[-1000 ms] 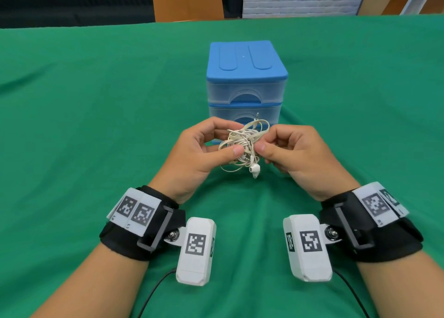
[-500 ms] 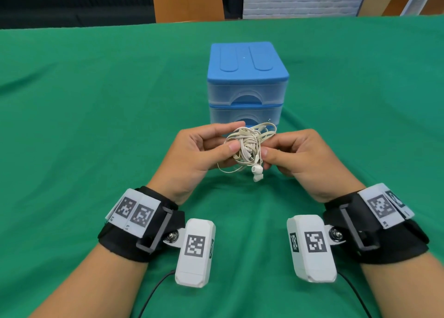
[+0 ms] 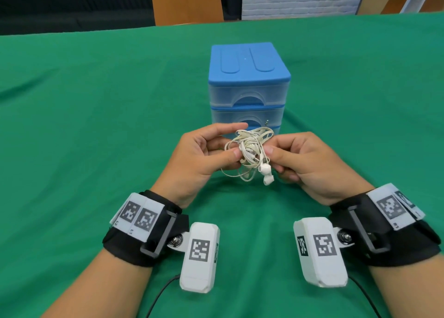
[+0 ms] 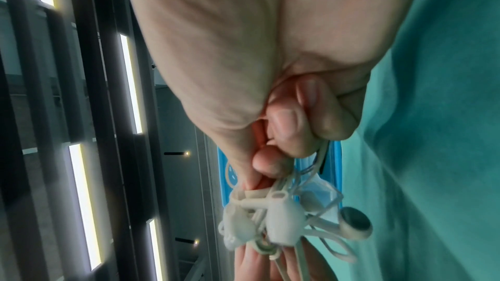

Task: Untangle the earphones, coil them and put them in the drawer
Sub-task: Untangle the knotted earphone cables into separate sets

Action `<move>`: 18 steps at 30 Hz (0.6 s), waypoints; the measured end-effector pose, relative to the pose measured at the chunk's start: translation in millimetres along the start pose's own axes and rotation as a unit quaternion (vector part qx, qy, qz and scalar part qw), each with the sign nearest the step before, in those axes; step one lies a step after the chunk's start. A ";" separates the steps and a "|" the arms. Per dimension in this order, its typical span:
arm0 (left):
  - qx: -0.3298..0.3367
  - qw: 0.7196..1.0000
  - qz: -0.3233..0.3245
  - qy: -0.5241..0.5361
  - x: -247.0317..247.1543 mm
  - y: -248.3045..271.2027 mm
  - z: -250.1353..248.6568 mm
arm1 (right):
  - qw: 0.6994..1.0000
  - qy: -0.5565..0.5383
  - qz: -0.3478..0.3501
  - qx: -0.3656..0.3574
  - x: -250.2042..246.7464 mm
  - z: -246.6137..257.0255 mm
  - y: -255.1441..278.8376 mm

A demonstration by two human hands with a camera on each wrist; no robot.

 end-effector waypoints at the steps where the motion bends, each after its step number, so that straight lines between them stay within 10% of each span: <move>1: -0.001 1.000 -0.002 -0.001 0.1 -0.5 0.9 | 1.000 0.009 -0.011 -0.012 -0.4 0.9 -1.0; 18: 0.026 0.995 -0.057 -0.080 -3.3 -2.1 -0.6 | 0.997 0.059 -0.046 -0.036 -0.9 5.5 -5.4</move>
Point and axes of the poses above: each hand's wrist, its own y-axis away from the middle knuckle, its own x-axis out of the palm, z = x × y, the point moved 6 cm from there along -y, towards the middle knuckle, and after that the axes turned 15 degrees about -x, right-handed, at the moved point
